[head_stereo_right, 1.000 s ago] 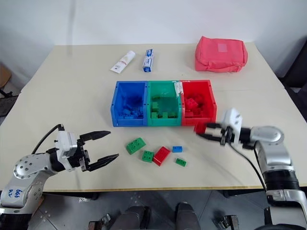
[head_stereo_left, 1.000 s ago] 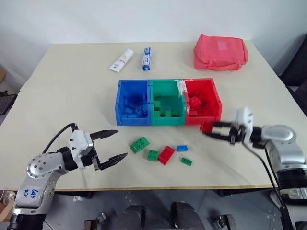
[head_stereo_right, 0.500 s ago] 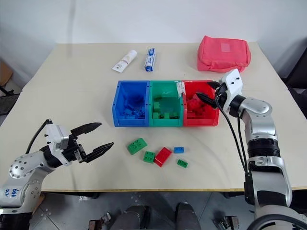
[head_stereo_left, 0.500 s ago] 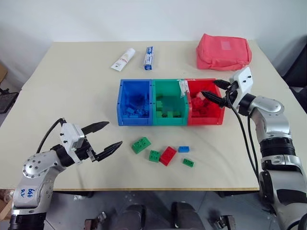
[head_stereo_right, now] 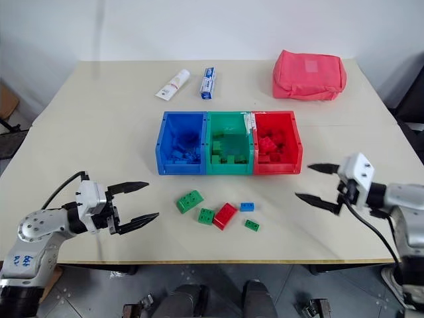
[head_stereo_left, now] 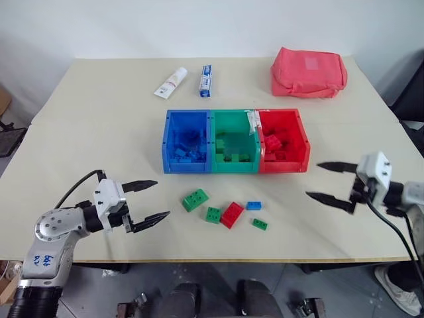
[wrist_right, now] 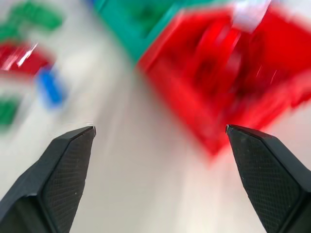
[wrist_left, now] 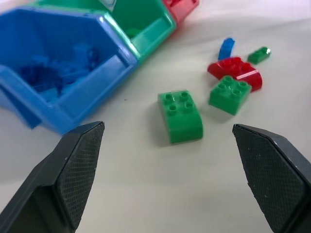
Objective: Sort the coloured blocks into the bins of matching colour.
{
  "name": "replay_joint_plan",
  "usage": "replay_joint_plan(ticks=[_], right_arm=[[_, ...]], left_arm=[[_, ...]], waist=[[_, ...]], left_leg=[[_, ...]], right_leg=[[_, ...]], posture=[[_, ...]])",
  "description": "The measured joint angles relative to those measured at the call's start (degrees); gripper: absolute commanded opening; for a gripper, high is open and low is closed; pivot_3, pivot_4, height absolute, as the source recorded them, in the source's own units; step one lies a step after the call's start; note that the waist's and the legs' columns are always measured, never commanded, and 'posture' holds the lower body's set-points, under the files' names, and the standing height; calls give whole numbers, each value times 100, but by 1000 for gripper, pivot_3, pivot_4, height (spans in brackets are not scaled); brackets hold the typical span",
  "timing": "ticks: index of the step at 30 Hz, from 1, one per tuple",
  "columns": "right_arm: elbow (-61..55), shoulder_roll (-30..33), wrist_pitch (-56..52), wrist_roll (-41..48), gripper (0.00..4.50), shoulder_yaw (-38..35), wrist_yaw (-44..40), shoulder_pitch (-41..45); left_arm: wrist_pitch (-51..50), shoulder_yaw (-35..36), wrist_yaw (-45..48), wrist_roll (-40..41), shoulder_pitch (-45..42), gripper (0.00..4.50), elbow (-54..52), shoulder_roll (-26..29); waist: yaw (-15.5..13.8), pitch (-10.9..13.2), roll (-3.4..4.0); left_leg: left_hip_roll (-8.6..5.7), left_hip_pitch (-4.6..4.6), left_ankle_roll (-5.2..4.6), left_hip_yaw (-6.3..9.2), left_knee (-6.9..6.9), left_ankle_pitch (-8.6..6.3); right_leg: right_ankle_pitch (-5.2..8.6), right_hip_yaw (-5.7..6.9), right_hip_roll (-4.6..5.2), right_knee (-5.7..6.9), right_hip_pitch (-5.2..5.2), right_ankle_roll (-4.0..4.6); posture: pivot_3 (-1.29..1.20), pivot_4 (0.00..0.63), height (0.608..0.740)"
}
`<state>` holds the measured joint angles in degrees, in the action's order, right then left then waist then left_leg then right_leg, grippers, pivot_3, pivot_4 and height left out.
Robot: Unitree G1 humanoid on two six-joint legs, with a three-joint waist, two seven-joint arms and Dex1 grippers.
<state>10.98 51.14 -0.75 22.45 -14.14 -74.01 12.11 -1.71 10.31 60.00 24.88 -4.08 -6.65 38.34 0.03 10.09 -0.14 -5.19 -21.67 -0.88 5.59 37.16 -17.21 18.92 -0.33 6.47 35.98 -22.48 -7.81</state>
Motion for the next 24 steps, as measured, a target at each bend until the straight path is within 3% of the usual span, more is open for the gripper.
replay_joint_plan(ticks=[7,13,19,22,24], right_arm=[[-392,71,-221,-23,4493,326,-206,-99],[-1139,-445,-1262,-319,4493,1485,268,736],[-1061,-1044,-1435,-842,4493,2510,450,1181],[-928,-1141,-1450,-879,3856,2566,449,1225],[-870,-1148,-1501,-872,3186,2545,465,1234]], left_arm=[[365,-198,579,2,-345,4500,436,1],[237,-127,772,124,-191,4500,442,134],[211,-132,741,138,-30,4500,178,130],[206,-121,634,138,73,4500,-1,131],[181,-70,586,146,173,4500,-90,139]], waist=[[38,-1,3],[17,-1,2],[-47,0,2],[-49,0,1],[-31,0,1]], left_leg=[[11,19,4,-11,-11,-2],[10,14,6,4,-10,-3],[-2,0,4,22,-5,-4],[-2,0,3,22,-7,-4],[1,0,4,22,-7,-4]], right_leg=[[0,-4,-5,6,1,0],[0,-12,-3,1,1,1],[0,-11,5,-1,-1,1],[0,-10,6,-2,-1,1],[0,-9,4,-2,-2,1]], posture=[[0,150,740],[0,150,740],[0,150,740],[0,150,740],[0,150,740]])
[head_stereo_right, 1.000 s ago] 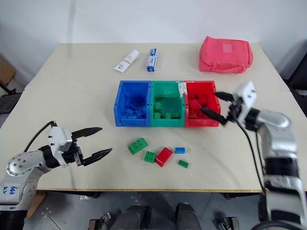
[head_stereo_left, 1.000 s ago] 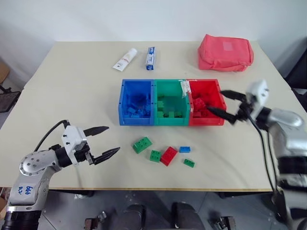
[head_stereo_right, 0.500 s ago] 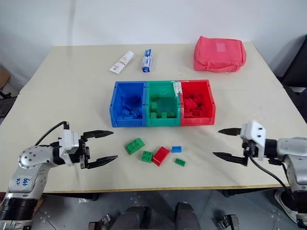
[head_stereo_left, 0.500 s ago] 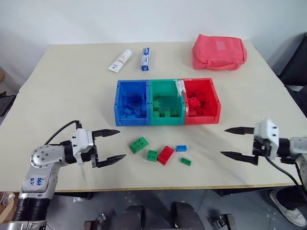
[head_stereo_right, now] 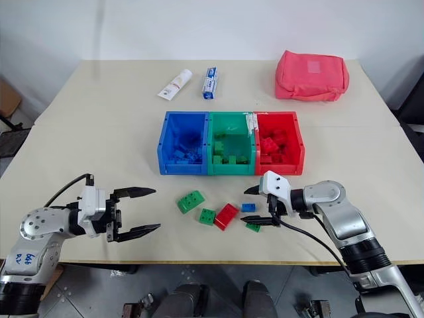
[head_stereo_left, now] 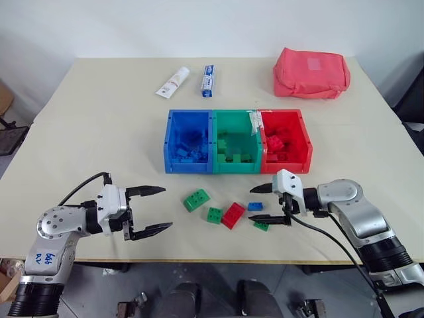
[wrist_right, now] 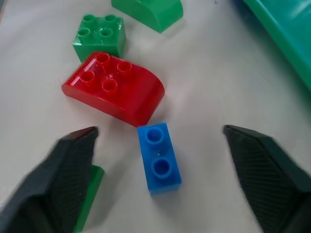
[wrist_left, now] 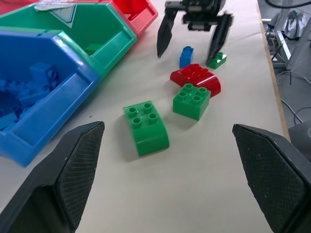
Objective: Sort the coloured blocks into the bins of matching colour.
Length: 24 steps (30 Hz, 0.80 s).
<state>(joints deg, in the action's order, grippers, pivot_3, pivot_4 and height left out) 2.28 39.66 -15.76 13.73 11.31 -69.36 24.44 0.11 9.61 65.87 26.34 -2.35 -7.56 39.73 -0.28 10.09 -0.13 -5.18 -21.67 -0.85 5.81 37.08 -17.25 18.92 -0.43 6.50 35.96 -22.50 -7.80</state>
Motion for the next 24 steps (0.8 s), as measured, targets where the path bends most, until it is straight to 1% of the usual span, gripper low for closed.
replay_joint_plan(ticks=[2,6,8,12,16,19,21,24], right_arm=[[37,36,-3,1,2522,-12,-93,-3],[301,119,141,-37,1030,-17,-303,34],[424,64,221,-52,415,-15,-336,167],[494,-216,160,82,416,-98,-275,619],[461,-692,-396,574,416,-374,-58,1235],[474,-1138,-716,680,416,-455,357,1849],[650,-1537,-770,548,416,-419,786,2272],[1163,-1996,-795,296,416,-286,1275,2723]], left_arm=[[-37,101,-57,32,140,4500,-117,5],[-84,257,-228,42,417,4500,-288,3],[-127,311,-345,63,452,4500,-358,-36],[-435,506,-728,319,646,4500,-638,-178],[-689,893,-1221,598,974,4500,-877,-451],[-779,1211,-1646,773,1075,4500,-1018,-694],[-810,1365,-1831,816,1205,4500,-1050,-758],[-823,1418,-1906,820,1316,4500,-1079,-795]], waist=[[19,0,0],[45,0,0],[46,0,0],[62,0,0],[63,1,1],[48,1,1],[51,0,1],[52,0,1]], left_leg=[[1,0,0,0,-1,0],[3,1,0,-4,0,0],[3,1,1,-5,1,1],[6,1,2,-7,-3,0],[8,1,4,-6,-3,-1],[9,1,6,-1,0,0],[7,1,6,-1,-1,-1],[4,1,6,-1,-4,-1]], right_leg=[[0,-1,0,0,0,0],[0,-1,-4,0,0,0],[0,-1,-3,1,-1,0],[0,-3,-6,2,-6,0],[0,-3,-7,3,-7,0],[0,-2,-8,3,-4,2],[0,-2,-7,4,-5,2],[0,-2,-6,5,-7,2]], posture=[[0,150,740],[0,150,740],[0,150,740],[0,150,740],[0,150,740],[0,150,740],[0,150,740],[0,150,740]])
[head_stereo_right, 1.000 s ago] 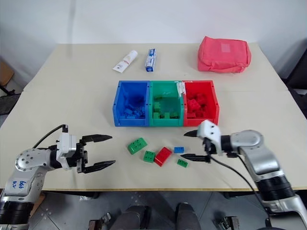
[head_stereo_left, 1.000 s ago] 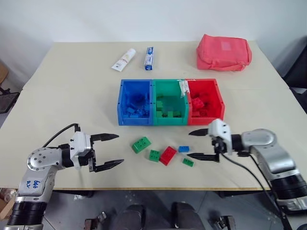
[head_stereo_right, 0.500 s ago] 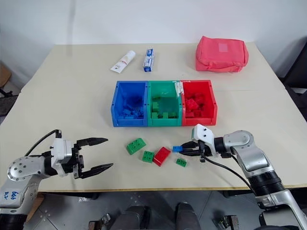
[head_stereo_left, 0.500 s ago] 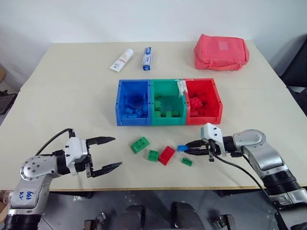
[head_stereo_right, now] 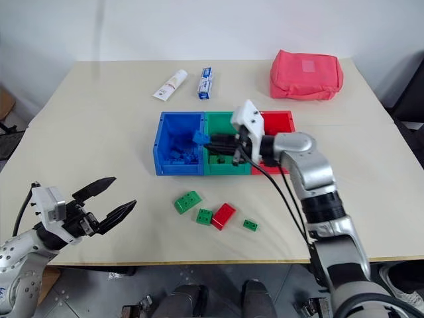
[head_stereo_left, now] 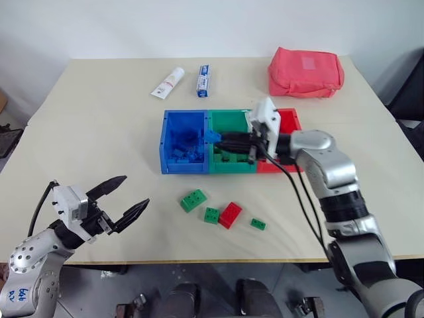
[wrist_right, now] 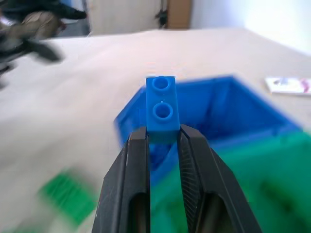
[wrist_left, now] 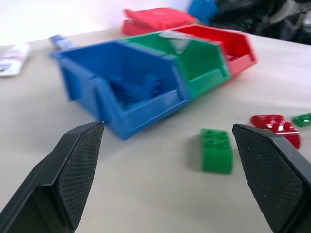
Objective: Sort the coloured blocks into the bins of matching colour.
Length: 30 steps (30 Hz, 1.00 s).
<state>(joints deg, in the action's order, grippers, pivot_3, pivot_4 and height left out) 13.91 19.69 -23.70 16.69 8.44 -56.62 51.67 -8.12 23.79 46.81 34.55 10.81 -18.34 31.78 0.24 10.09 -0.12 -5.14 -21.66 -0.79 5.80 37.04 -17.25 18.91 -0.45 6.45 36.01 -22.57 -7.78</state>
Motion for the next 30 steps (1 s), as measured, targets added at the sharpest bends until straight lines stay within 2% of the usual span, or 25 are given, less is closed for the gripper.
replay_joint_plan(ticks=[1,8,13,20,24,27,30], right_arm=[[213,-157,-2,-92,416,40,126,146],[735,-503,146,-343,2800,116,410,467],[390,-225,262,-373,4461,105,265,55],[-840,940,569,70,4461,-555,-396,-1347],[-1555,1748,398,603,4461,-1449,-607,-2544],[-1965,2582,318,838,4461,-1954,-1085,-3618],[-2043,2995,660,816,4461,-2378,-1515,-4731]], left_arm=[[-4,-3,-14,0,13,4500,-2,-2],[-19,-29,-30,-1,-44,4500,-50,35],[-110,-187,57,-2,-220,4500,-42,92],[32,-853,596,-438,-725,4500,371,456],[246,-1538,1081,-751,-1177,4500,759,481],[387,-1842,1364,-802,-1531,4500,928,449],[422,-1974,1567,-802,-1950,4500,1224,439]], waist=[[-1,0,0],[11,0,0],[-7,0,0],[-18,0,0],[-27,2,2],[-41,1,3],[-54,2,2]], left_leg=[[-1,0,0,0,0,0],[-5,-1,-2,1,-3,-1],[-6,-1,-2,1,0,-1],[-4,-2,-3,1,-4,-1],[-5,-5,-5,-2,-3,-2],[-1,-5,-5,-1,-4,-2],[3,-3,-4,-6,1,-2]], right_leg=[[0,1,0,2,-2,0],[0,7,0,4,-4,1],[0,7,1,4,-2,1],[0,8,0,-5,1,1],[0,6,3,-9,1,1],[0,5,3,-12,3,1],[0,8,-2,-12,8,1]], posture=[[0,150,740],[0,150,740],[0,150,740],[0,150,740],[0,150,740],[0,150,740],[0,150,740]])
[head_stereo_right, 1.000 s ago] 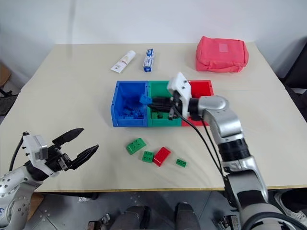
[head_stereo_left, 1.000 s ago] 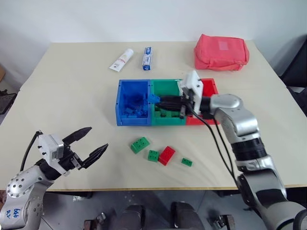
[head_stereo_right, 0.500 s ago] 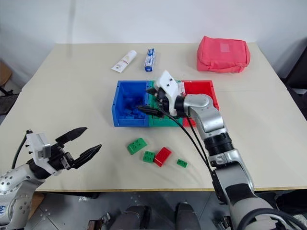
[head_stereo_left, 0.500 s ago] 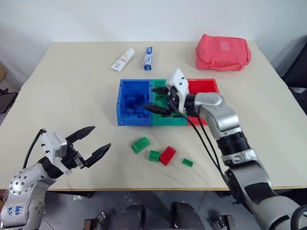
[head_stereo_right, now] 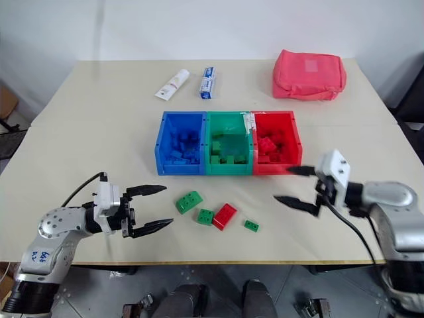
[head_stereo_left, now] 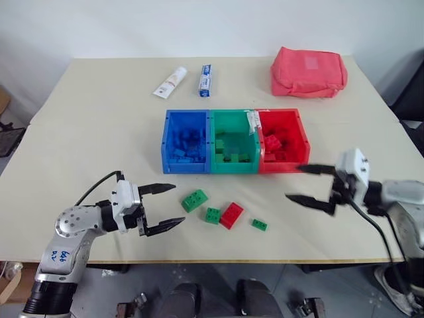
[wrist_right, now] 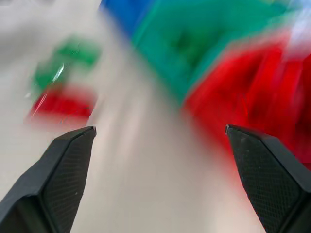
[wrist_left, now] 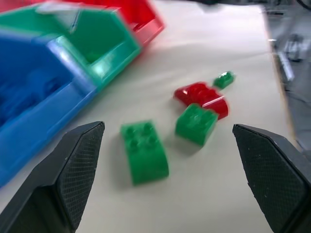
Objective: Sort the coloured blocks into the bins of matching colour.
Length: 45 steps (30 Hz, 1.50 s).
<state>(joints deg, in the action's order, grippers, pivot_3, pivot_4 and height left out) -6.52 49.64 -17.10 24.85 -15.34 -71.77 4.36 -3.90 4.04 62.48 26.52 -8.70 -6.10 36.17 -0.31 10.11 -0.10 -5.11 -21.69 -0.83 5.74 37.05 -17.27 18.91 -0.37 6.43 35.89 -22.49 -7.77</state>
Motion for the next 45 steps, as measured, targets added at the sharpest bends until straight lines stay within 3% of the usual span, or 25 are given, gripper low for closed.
replay_joint_plan(ticks=[3,9,18,22,35,39,45], right_arm=[[-56,8,359,-97,4461,-323,8,-831],[-918,-114,270,-22,4461,-299,370,-1166],[-1890,-526,-1473,-139,4461,1701,1473,250],[-1803,-604,-1542,-515,4461,2266,1774,279],[-1480,-335,-760,-873,443,2183,1601,-45],[-1380,-857,-1341,-7,441,1977,1544,492],[-329,-1694,-1724,194,441,1659,2396,2834]], left_arm=[[41,-197,298,-1,-218,4500,63,12],[30,-402,621,7,-259,4500,88,37],[-232,-269,796,101,-125,4500,-38,243],[-186,-165,695,100,42,4500,-205,244],[-120,-45,396,72,211,4500,-436,198],[-317,130,-72,226,157,4500,-445,-88],[-514,654,-702,374,231,4500,-541,-234]], waist=[[52,0,0],[32,0,0],[14,4,-6],[-65,4,-6],[-110,3,-6],[-56,6,-10],[44,7,-12]], left_leg=[[-1,9,-3,-26,-1,1],[5,15,-1,-20,0,0],[3,3,1,6,-3,0],[-6,-1,-4,10,-3,-3],[-5,0,-4,8,3,-1],[1,0,2,4,5,2],[3,6,9,9,-8,7]], right_leg=[[0,1,-1,4,0,0],[0,-8,-2,6,4,0],[0,-9,3,-4,0,1],[0,-6,9,-7,0,1],[0,-4,7,-6,4,0],[0,-6,1,1,1,1],[-1,-3,-1,9,-6,3]], posture=[[0,150,740],[0,150,740],[0,150,740],[0,150,740],[0,150,740],[0,150,740],[0,150,740]])
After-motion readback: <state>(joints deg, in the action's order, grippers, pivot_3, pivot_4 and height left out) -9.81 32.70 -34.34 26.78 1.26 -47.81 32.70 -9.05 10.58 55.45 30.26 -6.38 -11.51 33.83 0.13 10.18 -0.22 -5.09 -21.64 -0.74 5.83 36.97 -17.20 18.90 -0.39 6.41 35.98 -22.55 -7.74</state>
